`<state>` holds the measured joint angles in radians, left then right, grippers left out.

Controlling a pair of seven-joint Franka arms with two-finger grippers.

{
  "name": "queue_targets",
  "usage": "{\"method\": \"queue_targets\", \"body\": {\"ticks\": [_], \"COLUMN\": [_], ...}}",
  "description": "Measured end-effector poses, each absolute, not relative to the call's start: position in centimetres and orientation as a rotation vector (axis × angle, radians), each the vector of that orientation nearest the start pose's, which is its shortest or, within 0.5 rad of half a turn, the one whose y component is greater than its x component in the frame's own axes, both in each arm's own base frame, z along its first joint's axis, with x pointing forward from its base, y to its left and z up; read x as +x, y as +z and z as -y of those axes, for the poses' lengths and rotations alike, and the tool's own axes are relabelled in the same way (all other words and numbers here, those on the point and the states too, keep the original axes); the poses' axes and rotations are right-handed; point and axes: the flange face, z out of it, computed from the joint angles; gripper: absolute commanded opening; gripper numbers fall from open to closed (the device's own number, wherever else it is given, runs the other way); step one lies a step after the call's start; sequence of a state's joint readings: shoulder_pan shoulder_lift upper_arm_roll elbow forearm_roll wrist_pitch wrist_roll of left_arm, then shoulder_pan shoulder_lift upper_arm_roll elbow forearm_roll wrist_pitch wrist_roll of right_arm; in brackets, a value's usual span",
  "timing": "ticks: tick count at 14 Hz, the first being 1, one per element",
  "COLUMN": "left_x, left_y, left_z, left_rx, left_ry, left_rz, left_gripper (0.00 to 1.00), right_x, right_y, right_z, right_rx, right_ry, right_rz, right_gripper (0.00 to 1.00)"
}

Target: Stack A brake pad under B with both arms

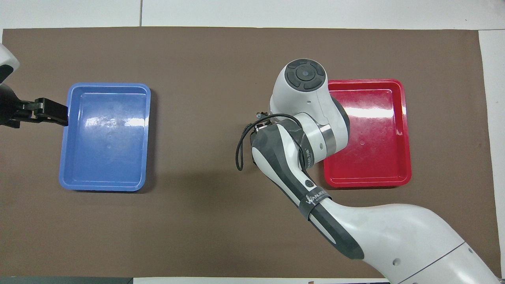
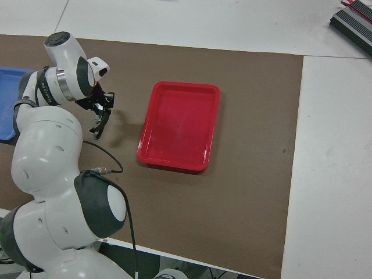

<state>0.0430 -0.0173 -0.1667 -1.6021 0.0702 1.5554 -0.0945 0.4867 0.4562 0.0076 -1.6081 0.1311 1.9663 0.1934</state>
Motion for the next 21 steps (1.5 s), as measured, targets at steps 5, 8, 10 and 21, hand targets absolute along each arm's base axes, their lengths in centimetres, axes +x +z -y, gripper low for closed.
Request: {"method": "queue_targets", "body": {"ticks": [5, 8, 10, 21], "left_x": [54.6, 54.5, 54.5, 54.4], "left_y": [60.5, 59.7, 59.4, 58.4], "left_z": [4.8, 4.5, 4.7, 5.1], "left_rx": [-3.094, -3.096, -3.096, -3.095], "left_ry": [0.054, 0.075, 0.086, 0.106], "left_rz": [0.002, 0.009, 0.003, -0.008], "left_gripper": [0.99, 0.99, 0.99, 0.99], "right_x": [57.1, 55.9, 55.8, 55.3], "right_y": [33.5, 33.2, 32.9, 30.9], "right_z": [-33.7, -35.7, -35.8, -36.1], "right_rx": [-3.036, -3.037, -3.036, -3.037], "right_ry": [0.156, 0.140, 0.133, 0.123], "right_rz": [0.309, 0.300, 0.301, 0.306], "right_gripper": [0.00, 0.00, 0.00, 0.00]}}
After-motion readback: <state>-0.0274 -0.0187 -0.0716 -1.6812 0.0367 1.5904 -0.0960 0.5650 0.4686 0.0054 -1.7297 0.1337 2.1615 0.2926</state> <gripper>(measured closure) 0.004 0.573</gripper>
